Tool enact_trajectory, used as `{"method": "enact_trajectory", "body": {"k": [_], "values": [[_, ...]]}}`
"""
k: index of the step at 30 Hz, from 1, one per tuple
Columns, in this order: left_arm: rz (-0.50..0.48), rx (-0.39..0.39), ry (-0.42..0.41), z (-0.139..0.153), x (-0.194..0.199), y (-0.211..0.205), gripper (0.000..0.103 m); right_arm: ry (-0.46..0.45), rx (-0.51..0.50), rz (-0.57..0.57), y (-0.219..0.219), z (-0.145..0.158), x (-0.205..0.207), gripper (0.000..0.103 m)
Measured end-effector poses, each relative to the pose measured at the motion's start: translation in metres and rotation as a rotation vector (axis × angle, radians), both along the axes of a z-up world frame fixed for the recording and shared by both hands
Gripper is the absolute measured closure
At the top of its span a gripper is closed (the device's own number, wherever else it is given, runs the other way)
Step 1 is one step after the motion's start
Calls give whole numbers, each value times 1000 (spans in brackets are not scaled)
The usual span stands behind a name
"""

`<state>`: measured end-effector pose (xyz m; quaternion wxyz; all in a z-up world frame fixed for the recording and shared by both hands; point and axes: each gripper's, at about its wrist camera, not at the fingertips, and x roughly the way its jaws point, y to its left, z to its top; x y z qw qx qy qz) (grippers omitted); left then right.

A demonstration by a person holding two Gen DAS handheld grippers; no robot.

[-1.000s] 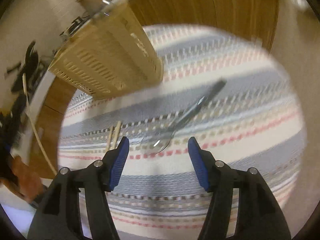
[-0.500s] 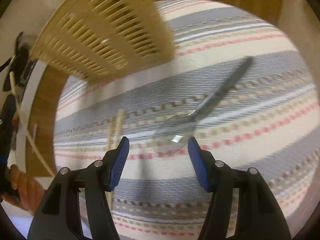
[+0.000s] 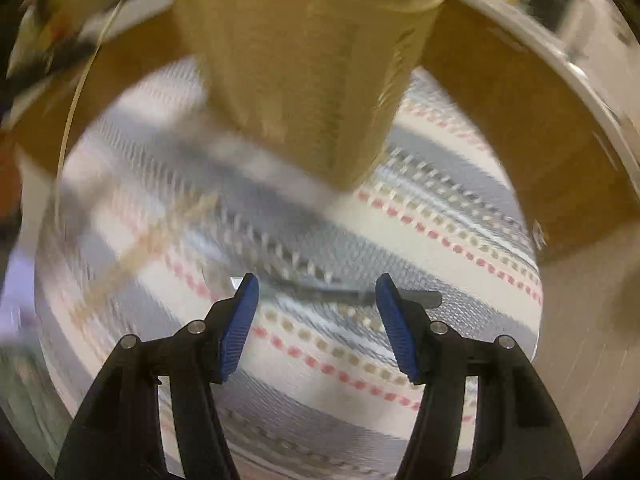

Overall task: Organize utensils
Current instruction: 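Lower the right gripper and close it on another clear spoon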

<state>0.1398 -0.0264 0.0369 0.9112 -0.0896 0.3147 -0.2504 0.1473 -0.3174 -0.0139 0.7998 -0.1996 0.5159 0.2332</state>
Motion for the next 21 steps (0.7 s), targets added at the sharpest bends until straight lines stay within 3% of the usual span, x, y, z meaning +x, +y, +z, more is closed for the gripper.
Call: {"method": "enact_trajectory", "body": {"k": [9, 12, 14, 17, 21], "values": [[32, 31, 31, -7, 5, -16, 99, 33, -178, 331, 23, -29, 12, 63], [48, 29, 42, -8, 6, -16, 99, 78, -172, 387, 27, -31, 22, 64], [54, 24, 44, -9, 6, -15, 99, 125, -134, 398, 30, -33, 30, 80], [52, 16, 48, -10, 7, -14, 99, 146, -88, 357, 29, -30, 36, 92], [36, -6, 38, -8, 3, -12, 99, 152, -57, 173, 21, -28, 37, 94]]}}
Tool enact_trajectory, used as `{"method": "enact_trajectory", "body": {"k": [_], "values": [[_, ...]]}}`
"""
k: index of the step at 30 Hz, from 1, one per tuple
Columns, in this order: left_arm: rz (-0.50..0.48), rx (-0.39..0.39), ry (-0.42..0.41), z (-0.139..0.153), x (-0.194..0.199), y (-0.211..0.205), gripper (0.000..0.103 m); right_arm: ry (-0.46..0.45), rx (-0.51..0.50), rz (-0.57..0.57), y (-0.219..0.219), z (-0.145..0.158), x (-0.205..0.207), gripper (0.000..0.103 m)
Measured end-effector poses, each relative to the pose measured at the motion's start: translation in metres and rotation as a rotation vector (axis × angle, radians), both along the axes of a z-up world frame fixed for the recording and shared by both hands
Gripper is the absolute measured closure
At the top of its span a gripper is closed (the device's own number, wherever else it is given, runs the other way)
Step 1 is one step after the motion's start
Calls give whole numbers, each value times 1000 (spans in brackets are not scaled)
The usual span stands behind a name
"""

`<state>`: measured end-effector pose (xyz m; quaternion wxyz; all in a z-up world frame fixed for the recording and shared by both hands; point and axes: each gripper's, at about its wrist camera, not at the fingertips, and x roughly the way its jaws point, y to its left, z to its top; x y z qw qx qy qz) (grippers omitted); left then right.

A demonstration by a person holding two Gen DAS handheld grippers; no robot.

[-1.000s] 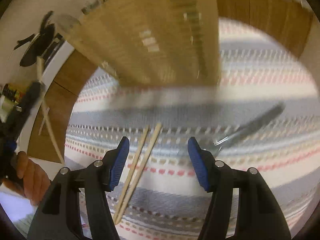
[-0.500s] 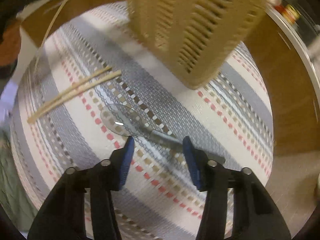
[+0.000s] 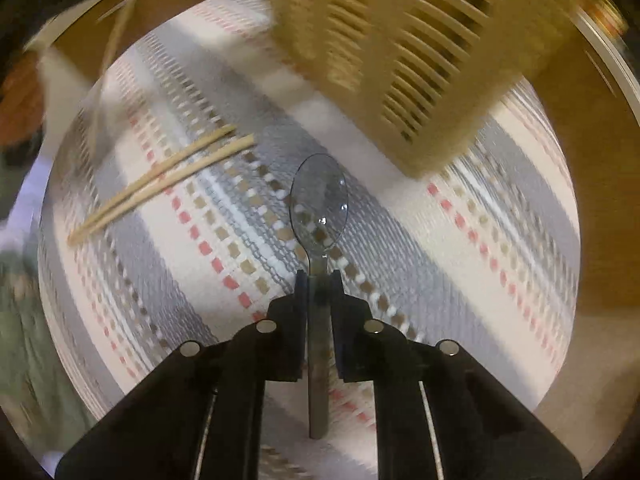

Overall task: Organize utensils
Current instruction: 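Lower the right gripper and close it on another clear spoon, then carry the spoon over the basket and open the right gripper while the left gripper drops its chopstick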

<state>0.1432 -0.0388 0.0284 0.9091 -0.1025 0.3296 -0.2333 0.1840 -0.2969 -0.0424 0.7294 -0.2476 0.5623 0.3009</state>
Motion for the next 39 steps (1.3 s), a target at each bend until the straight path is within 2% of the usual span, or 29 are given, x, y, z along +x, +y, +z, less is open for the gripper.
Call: {"method": "enact_trajectory", "body": {"k": [2, 5, 7, 8, 13, 17, 21, 22, 23, 25, 27, 28, 30, 32, 36, 39], "values": [[-11, -15, -5, 0, -2, 2, 99, 3, 28, -157, -7, -1, -6, 94], [-21, -25, -1, -4, -4, 3, 99, 48, 133, -450, -31, 0, -14, 94], [-29, -40, 2, -5, -6, 6, 99, 73, 211, -588, -41, -3, -20, 94], [-31, -42, 2, -4, -6, 6, 99, 58, 216, -612, -42, -2, -24, 94], [-55, -33, -10, -1, -10, 2, 99, 53, 194, -677, -33, -5, -30, 92], [-60, -32, -20, -2, -12, 0, 99, 57, 161, -684, -9, -6, -4, 86], [-66, -8, -37, -1, -14, -4, 99, 58, 125, -671, 2, -12, -4, 85], [-69, -6, -38, -1, -14, -5, 99, 57, 106, -667, 7, -12, -1, 86], [-72, -3, -40, 0, -14, -7, 99, 61, 105, -666, 16, -13, 2, 93], [-70, -1, -45, 0, -14, -9, 99, 96, 158, -655, 21, -14, 4, 95], [-68, -14, -58, 3, -15, -8, 99, 39, 189, -661, 31, -5, 0, 95], [-63, -22, -70, 5, -16, -7, 99, 2, 222, -651, 34, 4, -4, 102], [-63, -39, -92, 12, -18, -6, 99, -50, 294, -643, 34, 22, -15, 102], [-59, -50, -139, 24, -22, -7, 99, -141, 378, -625, 37, 47, -29, 102], [-47, -66, -218, 47, -25, -9, 99, -285, 484, -599, 38, 80, -44, 102], [-23, -67, -295, 67, -27, -11, 99, -409, 539, -578, 23, 104, -57, 102]]}}
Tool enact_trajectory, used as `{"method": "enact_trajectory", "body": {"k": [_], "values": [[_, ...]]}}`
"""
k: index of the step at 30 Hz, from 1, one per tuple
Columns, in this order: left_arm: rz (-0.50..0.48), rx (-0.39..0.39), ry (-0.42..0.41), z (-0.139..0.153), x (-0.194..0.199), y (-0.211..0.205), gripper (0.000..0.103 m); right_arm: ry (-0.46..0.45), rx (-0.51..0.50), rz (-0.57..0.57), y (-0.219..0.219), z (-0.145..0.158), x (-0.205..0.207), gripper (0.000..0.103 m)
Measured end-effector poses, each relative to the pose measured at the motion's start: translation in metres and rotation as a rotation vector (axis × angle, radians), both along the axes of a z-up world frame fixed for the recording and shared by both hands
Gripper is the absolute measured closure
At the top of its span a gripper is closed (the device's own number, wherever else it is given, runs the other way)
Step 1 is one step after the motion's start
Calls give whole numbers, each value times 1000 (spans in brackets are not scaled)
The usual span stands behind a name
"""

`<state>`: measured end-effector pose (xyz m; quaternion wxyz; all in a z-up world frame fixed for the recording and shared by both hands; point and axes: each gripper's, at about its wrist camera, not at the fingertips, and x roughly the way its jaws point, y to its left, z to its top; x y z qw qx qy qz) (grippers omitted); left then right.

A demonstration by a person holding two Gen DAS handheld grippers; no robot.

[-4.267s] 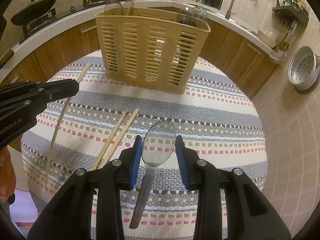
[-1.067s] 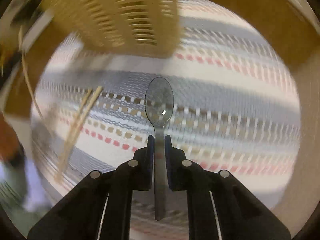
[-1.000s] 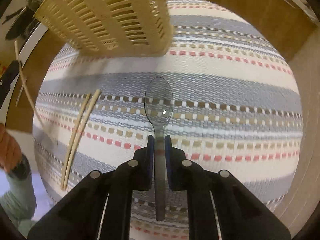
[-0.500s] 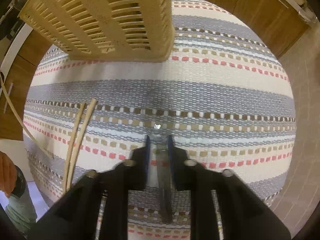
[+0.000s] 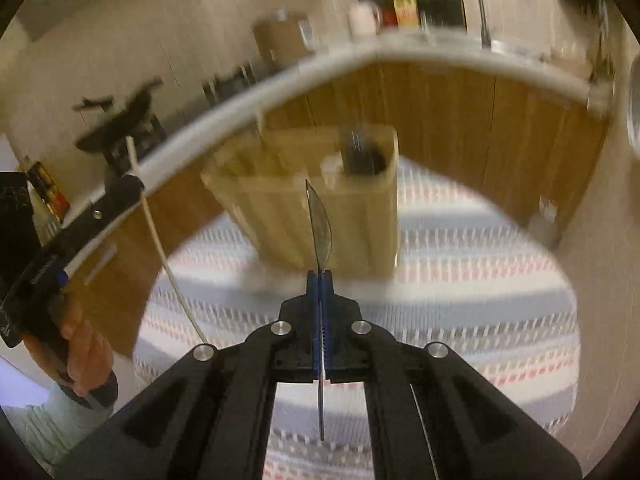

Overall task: Organize utensils
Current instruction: 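Carry the spoon over the basket and open the right gripper while the left gripper drops its chopstick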

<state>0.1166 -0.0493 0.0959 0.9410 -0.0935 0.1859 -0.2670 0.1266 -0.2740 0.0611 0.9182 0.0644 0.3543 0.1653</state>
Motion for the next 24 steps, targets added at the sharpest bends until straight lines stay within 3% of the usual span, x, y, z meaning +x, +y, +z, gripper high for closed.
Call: {"method": "enact_trajectory", "body": {"k": [7, 13, 15, 20, 24], "values": [[68, -28, -173, 53, 20, -6, 99, -389, 76, -103, -7, 74, -3, 102], [117, -79, -267, 74, 44, -13, 99, -577, 69, -230, -13, 93, 25, 102], [110, -108, -271, 76, 54, -15, 99, -606, 48, -271, -19, 99, 30, 102], [96, -163, -280, 78, 72, -28, 99, -581, 49, -284, -32, 76, 61, 102], [106, -137, -248, 53, 83, -47, 99, -541, 39, -264, -28, 55, 73, 102]]}}
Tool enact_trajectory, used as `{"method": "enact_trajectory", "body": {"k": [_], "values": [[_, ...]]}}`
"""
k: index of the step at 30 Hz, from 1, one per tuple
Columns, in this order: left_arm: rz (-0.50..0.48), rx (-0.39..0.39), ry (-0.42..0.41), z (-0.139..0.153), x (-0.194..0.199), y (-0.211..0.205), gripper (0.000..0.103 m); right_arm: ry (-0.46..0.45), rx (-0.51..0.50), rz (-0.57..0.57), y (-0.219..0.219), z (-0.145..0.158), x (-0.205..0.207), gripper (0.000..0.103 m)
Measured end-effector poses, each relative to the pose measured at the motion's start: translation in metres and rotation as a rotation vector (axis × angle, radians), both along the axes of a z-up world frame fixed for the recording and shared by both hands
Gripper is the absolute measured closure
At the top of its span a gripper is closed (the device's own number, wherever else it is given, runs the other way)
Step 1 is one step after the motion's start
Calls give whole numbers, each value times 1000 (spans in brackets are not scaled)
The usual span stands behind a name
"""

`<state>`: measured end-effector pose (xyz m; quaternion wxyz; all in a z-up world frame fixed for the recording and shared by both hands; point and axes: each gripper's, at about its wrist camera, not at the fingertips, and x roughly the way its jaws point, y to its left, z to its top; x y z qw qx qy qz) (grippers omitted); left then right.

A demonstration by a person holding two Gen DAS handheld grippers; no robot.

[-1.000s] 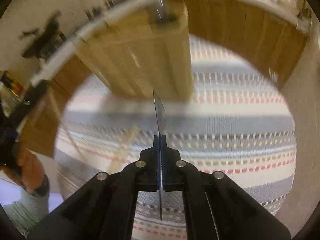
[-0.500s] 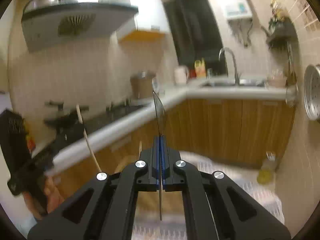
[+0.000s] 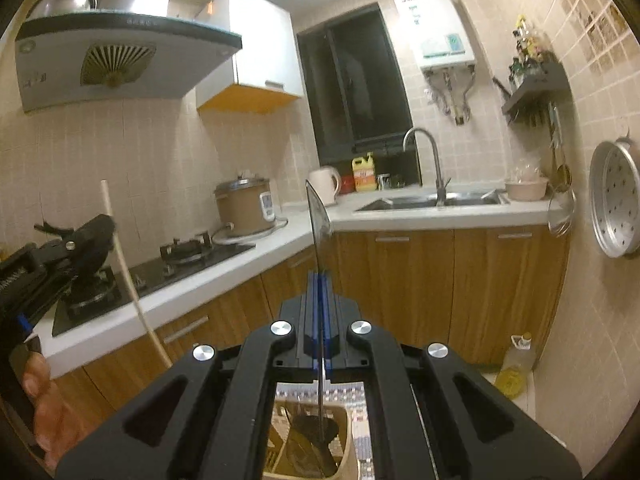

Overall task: Organize utensils
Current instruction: 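Carry the spoon over the basket and open the right gripper while the left gripper drops its chopstick, then lower both grippers and close each on a wooden chopstick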

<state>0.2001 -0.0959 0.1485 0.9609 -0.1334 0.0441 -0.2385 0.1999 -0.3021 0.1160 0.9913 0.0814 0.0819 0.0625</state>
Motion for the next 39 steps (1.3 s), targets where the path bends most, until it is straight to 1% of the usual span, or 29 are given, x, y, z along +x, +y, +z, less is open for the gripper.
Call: {"method": "enact_trajectory", "body": {"k": [3, 7, 10, 12, 14, 15, 16, 17, 19, 20, 25, 28, 30, 31, 33, 34, 35, 36, 37, 38, 39], "values": [[9, 19, 35, -21, 9, -9, 99, 13, -9, 4, 0, -16, 4, 102], [17, 36, 78, -46, 17, -17, 99, 19, 10, 20, -2, -27, 3, 102], [8, 57, 96, -55, 17, -20, 99, 26, 23, 39, -6, -33, 2, 102], [5, 64, 106, -57, 13, -17, 98, 44, 55, 46, -10, -33, -2, 101], [1, 67, 123, -56, 9, -12, 93, 52, 74, 49, -14, -30, -8, 100], [-4, 64, 129, -56, 8, -10, 83, 60, 79, 49, -16, -30, -12, 99], [-11, 59, 134, -55, 5, -7, 77, 68, 81, 50, -18, -29, -15, 95], [-14, 57, 136, -54, 0, -4, 75, 72, 81, 49, -18, -29, -19, 91], [-20, 59, 142, -51, -9, 2, 73, 78, 80, 44, -19, -28, -30, 85], [-26, 60, 151, -50, -16, 6, 73, 82, 80, 41, -19, -27, -36, 83], [-52, 71, 212, -49, -46, 24, 73, 115, 93, 44, -21, -29, -73, 82], [-98, 107, 316, -58, -59, 30, 73, 163, 102, 52, -19, -36, -95, 82], [-147, 145, 416, -72, -64, 33, 73, 241, 96, 73, -16, -45, -103, 81], [-165, 165, 459, -77, -65, 32, 73, 298, 94, 75, -13, -53, -106, 81], [-224, 224, 590, -100, -66, 29, 73, 398, 100, 81, -8, -66, -107, 81], [-251, 248, 635, -108, -66, 28, 73, 441, 106, 97, -7, -72, -107, 81], [-285, 277, 704, -124, -66, 25, 73, 511, 121, 120, -5, -83, -107, 81], [-309, 292, 748, -134, -66, 24, 73, 553, 134, 132, -4, -91, -107, 82], [-337, 309, 793, -145, -65, 22, 73, 622, 160, 154, -2, -102, -106, 82], [-364, 328, 845, -157, -64, 19, 74, 667, 182, 167, -1, -111, -105, 82], [-392, 334, 878, -167, -64, 17, 74, 697, 199, 181, -1, -117, -106, 82]]}}
